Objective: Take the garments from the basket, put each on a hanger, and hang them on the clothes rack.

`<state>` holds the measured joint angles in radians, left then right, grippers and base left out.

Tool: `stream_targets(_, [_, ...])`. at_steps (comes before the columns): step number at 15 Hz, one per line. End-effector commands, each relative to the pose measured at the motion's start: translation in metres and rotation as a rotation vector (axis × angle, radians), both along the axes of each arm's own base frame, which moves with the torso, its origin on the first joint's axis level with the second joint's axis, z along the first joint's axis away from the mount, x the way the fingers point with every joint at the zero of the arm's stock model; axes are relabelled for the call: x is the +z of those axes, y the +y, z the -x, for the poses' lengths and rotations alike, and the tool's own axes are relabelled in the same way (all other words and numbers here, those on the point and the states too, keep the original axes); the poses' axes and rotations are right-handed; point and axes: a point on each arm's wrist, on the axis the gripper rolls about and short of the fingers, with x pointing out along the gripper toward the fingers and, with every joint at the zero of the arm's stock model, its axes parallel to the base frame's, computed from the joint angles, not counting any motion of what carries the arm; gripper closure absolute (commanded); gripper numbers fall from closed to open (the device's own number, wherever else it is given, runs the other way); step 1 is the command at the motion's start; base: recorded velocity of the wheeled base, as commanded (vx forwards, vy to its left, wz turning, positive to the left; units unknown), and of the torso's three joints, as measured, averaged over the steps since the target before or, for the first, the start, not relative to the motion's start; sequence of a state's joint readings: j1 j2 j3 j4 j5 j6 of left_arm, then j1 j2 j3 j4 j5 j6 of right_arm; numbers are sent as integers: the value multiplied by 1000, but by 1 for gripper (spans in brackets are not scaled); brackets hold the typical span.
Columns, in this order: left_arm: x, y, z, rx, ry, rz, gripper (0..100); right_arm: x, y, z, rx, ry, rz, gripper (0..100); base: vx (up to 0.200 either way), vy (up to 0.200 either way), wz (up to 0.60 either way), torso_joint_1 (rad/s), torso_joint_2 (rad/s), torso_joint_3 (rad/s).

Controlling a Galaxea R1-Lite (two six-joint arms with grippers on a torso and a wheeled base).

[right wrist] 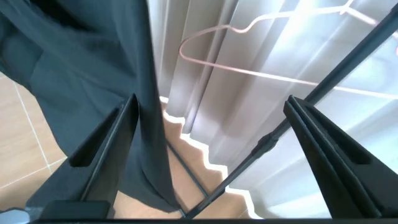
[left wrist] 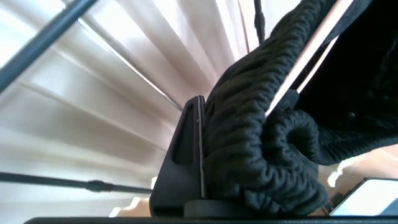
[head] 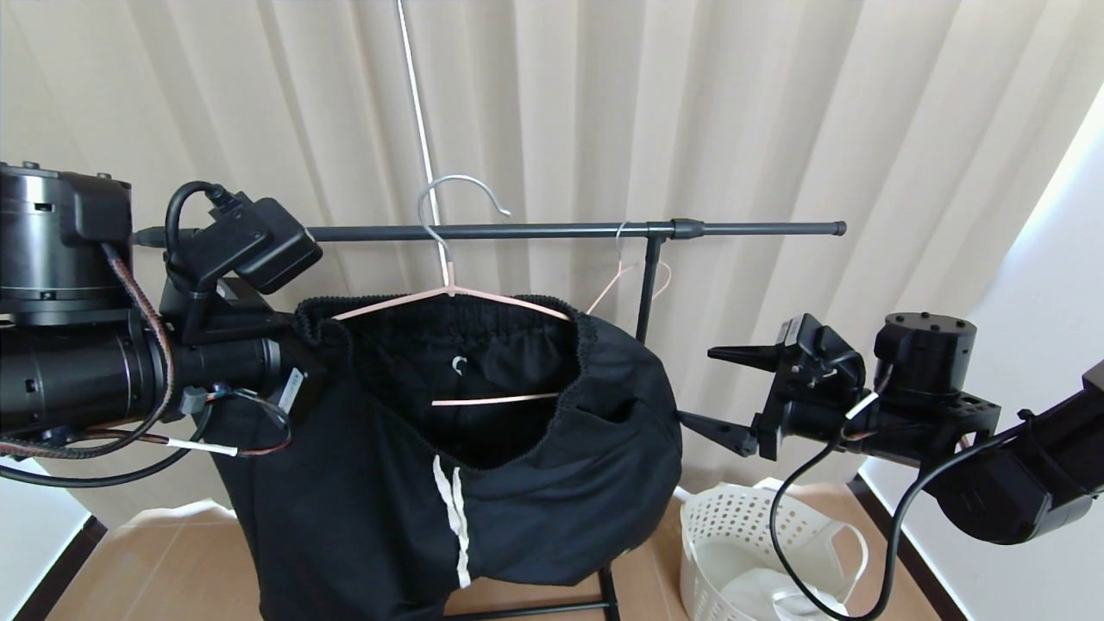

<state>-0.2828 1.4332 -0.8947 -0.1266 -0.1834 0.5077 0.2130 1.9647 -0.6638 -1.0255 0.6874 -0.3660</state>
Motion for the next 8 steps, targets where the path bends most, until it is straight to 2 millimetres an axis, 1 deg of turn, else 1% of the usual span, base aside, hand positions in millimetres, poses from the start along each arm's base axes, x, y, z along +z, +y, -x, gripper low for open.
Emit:
stream_targets(1, [-12,5,-4,24,41,-13,100,8,-1,4,0,-23,-3,0,0,0,0,0,0,0])
stream_targets(3, [-24,6,-9,35,86,-28,100,9,-1,4,0,-26,-4,0,0,0,0,0,0,0])
stream_targets(4, [-27,7,-9,37,97,-30,100,9,-1,4,0,-26,-4,0,0,0,0,0,0,0])
stream_targets(5, [-41,9,-12,49,149,-43,100,9,-1,4,0,-26,-4,0,0,0,0,0,0,0])
stream_targets(6, [-45,9,-12,49,164,-50,100,9,-1,4,0,-26,-4,0,0,0,0,0,0,0])
stream_targets(7, [-57,9,-14,52,208,-61,100,9,-1,4,0,-28,-4,0,0,0,0,0,0,0])
stream_targets(8, [-62,10,-16,57,227,-65,100,10,-1,4,-1,-29,-5,0,0,0,0,0,0,0])
